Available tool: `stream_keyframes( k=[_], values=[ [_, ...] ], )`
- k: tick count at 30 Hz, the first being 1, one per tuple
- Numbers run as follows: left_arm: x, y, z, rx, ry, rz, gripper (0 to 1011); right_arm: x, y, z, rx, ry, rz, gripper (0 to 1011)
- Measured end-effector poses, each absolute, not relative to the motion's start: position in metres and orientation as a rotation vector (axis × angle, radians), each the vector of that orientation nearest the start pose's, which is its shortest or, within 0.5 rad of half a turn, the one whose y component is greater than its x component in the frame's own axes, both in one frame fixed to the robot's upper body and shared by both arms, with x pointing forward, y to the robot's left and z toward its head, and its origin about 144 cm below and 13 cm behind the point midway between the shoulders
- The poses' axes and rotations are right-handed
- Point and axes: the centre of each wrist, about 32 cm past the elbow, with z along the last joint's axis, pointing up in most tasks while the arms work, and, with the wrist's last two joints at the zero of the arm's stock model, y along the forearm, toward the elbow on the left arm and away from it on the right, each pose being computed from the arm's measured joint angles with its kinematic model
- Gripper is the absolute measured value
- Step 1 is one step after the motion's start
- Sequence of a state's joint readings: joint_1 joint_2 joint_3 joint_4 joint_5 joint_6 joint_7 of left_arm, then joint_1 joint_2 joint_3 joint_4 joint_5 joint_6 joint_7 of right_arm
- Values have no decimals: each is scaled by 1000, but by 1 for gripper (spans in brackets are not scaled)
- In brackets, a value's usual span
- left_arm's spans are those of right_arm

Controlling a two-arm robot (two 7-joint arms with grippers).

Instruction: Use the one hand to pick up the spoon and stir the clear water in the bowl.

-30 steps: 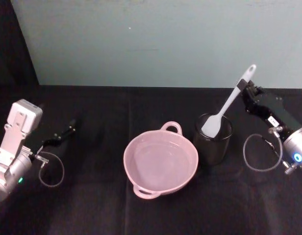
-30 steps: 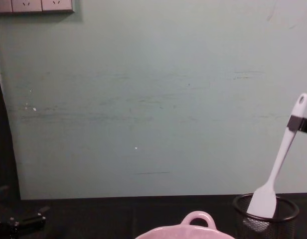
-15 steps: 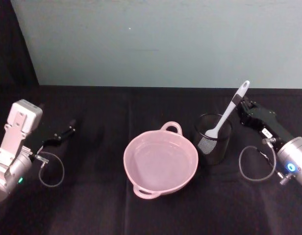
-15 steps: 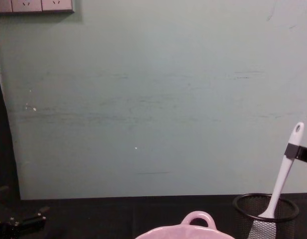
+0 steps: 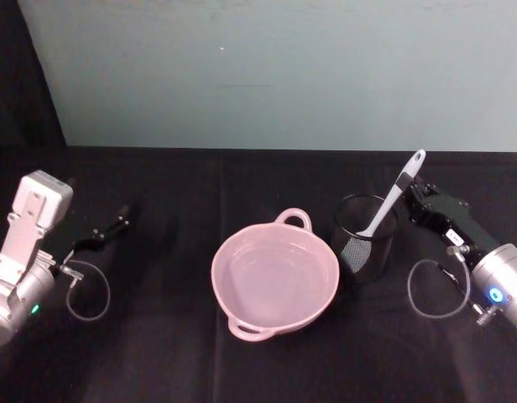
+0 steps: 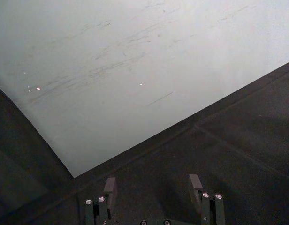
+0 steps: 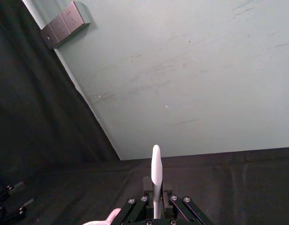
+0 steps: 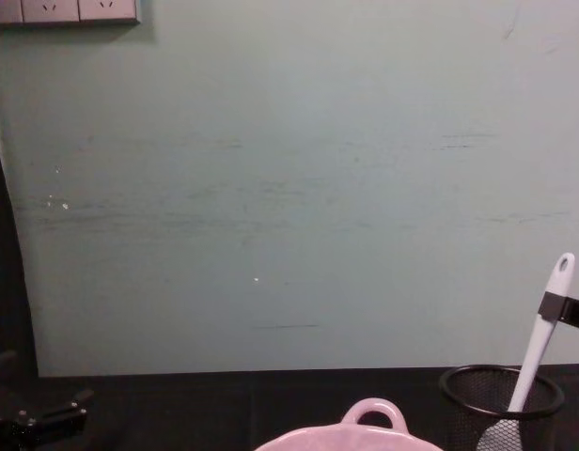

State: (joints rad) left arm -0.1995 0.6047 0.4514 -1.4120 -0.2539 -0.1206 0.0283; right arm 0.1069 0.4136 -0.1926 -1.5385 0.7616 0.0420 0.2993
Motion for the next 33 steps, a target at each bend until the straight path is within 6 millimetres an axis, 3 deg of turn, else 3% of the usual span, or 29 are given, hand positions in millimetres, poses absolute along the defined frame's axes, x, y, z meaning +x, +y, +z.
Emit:
stream_keyframes(
  k=[15, 33],
  values=[
    [489, 310, 1140, 304, -285, 1248, 1005, 484, -294, 1167, 240, 267, -1087, 150],
    [489, 310, 1140, 304, -285, 1248, 1005, 484, -294, 1168, 240, 266, -1086, 704]
  ],
)
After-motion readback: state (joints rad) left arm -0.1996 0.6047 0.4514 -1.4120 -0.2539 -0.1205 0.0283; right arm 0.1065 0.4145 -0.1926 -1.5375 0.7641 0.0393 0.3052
